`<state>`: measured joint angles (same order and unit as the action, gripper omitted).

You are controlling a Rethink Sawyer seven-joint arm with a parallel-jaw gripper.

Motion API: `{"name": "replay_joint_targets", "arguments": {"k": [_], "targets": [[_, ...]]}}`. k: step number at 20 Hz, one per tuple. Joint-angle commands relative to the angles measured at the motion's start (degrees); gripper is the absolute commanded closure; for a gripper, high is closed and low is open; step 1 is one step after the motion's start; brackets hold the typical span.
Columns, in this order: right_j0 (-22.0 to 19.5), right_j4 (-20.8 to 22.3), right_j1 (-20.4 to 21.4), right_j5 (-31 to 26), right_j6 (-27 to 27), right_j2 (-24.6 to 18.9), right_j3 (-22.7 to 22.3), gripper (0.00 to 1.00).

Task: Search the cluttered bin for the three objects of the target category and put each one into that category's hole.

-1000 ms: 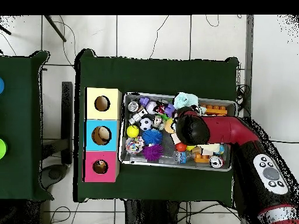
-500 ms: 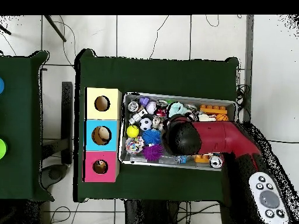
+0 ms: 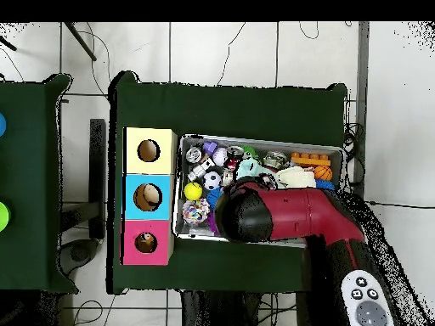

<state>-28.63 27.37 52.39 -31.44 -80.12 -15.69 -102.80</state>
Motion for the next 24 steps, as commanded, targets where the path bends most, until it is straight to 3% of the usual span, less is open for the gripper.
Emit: {"name": "replay_joint_targets", "arguments": {"k": [1, 6, 12, 13, 19, 24], "targets": [[1.6, -1.5, -1.1, 3.5, -13.2, 3.8, -5.8, 1.0], [2.7, -2.4, -2.4, 5.4, -14.2, 5.1, -6.6, 1.0], [6.8, -3.2, -7.0, 12.4, -19.1, 8.5, -8.0, 1.0], [7.8, -4.9, -7.7, 13.8, -19.0, 9.2, -8.6, 0.0], [11.1, -7.7, -15.0, 22.6, -24.4, 13.1, -10.3, 0.0], [6.3, -10.5, -24.6, 28.6, -24.5, 13.0, -9.8, 0.0]]}}
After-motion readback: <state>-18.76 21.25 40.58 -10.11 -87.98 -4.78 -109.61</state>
